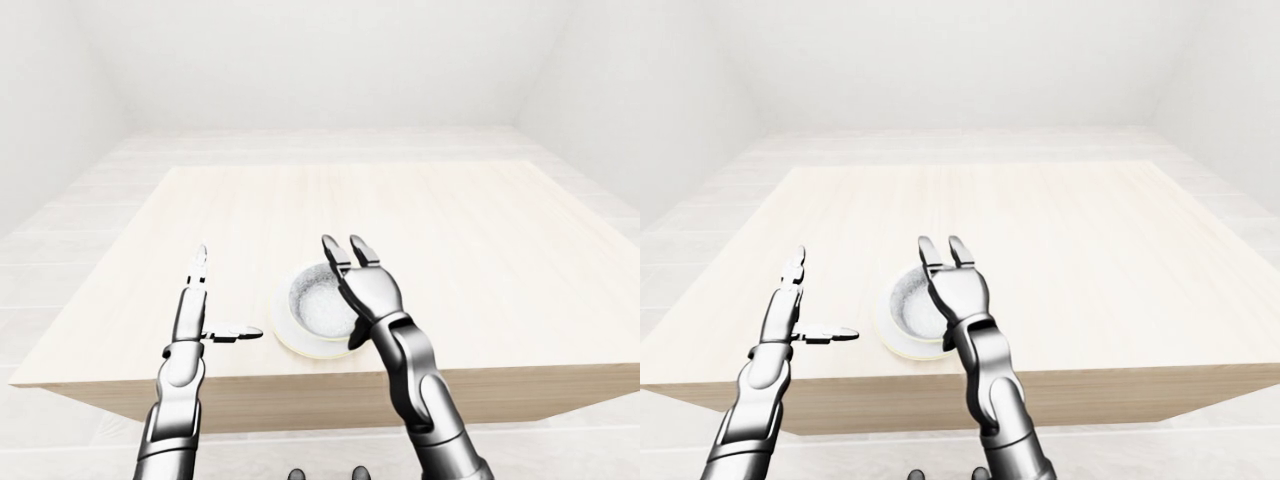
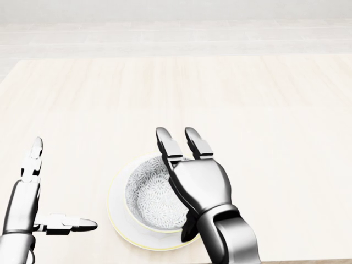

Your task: Put the bowl on the plate.

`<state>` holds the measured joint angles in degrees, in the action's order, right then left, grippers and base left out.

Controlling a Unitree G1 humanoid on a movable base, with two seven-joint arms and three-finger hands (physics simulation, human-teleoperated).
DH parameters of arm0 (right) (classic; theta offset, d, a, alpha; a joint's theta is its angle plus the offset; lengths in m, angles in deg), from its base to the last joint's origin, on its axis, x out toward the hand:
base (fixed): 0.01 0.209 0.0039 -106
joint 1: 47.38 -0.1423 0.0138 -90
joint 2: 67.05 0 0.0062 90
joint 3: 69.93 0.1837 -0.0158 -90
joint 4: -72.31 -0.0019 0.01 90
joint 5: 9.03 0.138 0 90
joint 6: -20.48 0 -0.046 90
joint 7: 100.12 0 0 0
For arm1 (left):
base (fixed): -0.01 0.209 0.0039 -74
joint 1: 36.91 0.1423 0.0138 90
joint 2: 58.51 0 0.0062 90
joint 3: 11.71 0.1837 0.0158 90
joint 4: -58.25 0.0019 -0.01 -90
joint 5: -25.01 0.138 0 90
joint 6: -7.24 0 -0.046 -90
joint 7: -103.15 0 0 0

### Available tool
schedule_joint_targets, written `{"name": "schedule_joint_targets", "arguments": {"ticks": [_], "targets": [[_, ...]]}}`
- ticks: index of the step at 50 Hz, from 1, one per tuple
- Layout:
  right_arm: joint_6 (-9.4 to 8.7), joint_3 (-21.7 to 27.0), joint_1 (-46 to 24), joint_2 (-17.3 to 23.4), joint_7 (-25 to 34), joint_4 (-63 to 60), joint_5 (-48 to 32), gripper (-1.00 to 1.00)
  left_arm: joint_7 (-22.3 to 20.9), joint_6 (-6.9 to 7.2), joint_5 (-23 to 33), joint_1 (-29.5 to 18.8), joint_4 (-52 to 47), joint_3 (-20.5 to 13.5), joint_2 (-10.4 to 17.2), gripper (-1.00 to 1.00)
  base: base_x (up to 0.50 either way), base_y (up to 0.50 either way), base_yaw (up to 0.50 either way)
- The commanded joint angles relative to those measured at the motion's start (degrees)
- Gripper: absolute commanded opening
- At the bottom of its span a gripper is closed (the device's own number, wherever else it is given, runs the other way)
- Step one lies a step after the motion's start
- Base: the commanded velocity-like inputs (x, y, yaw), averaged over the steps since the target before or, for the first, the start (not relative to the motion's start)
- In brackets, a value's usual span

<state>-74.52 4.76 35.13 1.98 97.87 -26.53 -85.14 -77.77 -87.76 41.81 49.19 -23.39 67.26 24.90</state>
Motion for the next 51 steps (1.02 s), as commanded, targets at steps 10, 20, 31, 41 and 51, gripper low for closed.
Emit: {"name": "schedule_joint_targets", "arguments": {"ticks": [10, 20, 31, 41, 51], "targets": [[0.00, 1.63, 1.09, 0.69, 10.97, -13.20, 1.77, 1.00, -0.14, 0.00, -0.08, 0.28, -0.87, -0.03, -0.05, 1.00, 0.00, 0.00, 0.00], [0.00, 3.51, -0.12, 0.51, 16.72, -19.54, 3.46, 1.00, -0.27, 0.00, -0.02, 0.53, -1.66, -0.08, -0.18, 1.00, 0.00, 0.00, 0.00], [0.00, 5.64, -2.13, 0.28, 21.58, -25.62, 5.74, 1.00, -0.66, 0.00, -0.25, 0.46, -2.10, -0.21, -0.17, 1.00, 0.00, 0.00, 0.00], [0.00, 11.08, -6.33, 0.98, 20.39, -31.31, 11.58, 1.00, -0.72, 0.00, -0.40, 0.36, -1.86, -0.26, -0.14, 1.00, 0.00, 0.00, 0.00], [0.00, 11.32, -5.18, 2.60, 16.54, -32.47, 16.89, 1.00, -0.78, 0.00, 0.41, 1.22, -3.71, 0.50, -0.89, 1.00, 0.00, 0.00, 0.00]]}}
